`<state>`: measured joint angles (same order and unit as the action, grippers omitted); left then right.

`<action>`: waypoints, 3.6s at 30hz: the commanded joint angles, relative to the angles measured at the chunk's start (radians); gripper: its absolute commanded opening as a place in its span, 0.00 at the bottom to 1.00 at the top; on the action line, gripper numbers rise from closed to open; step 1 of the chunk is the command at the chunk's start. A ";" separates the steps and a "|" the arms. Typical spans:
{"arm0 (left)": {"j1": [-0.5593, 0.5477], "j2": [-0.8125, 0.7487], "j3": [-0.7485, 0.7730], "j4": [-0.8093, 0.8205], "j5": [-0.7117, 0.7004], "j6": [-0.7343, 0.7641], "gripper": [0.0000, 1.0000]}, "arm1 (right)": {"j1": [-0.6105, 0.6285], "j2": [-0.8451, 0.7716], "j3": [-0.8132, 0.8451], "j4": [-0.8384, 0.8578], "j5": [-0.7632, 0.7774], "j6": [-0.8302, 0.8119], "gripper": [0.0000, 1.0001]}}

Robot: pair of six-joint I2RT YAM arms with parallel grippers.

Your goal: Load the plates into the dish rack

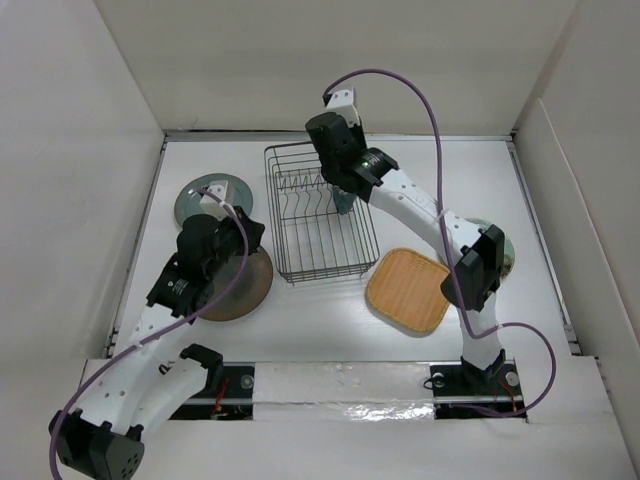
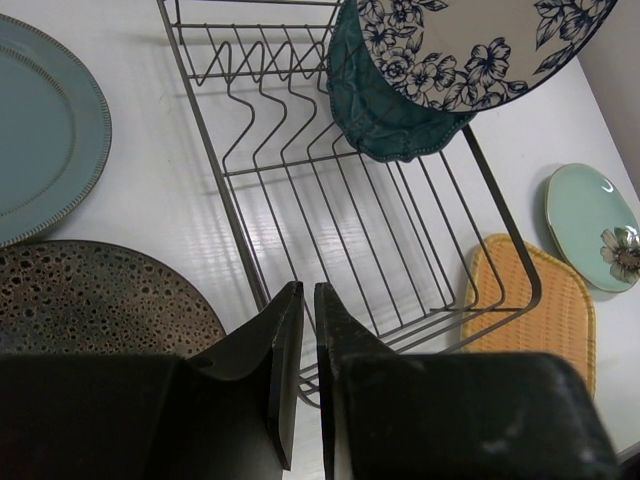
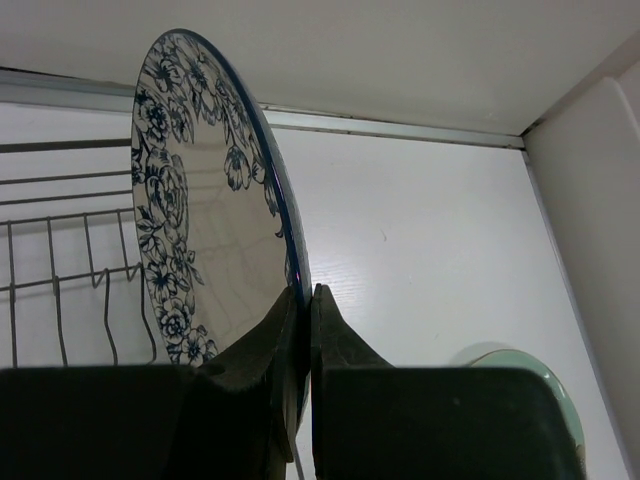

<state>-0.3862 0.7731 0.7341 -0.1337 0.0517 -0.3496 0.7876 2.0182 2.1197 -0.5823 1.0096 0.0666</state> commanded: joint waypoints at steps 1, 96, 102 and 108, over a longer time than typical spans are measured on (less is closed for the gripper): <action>-0.005 0.003 0.041 0.017 0.014 0.003 0.08 | 0.015 -0.012 0.069 0.150 0.096 -0.040 0.00; -0.048 0.074 0.057 0.011 0.192 0.000 0.38 | -1.295 -0.760 -1.799 0.944 -1.198 0.785 0.00; -0.048 0.089 0.060 0.011 0.188 0.003 0.38 | -1.182 -1.096 -1.740 0.857 -0.979 0.799 0.00; -0.048 0.094 0.062 0.011 0.181 0.003 0.38 | -0.970 -1.228 -1.526 0.730 -0.806 0.665 0.00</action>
<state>-0.4309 0.8703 0.7547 -0.1482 0.2356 -0.3630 -0.2611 0.8444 0.4286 0.0460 0.1028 0.7685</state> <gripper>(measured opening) 0.378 0.046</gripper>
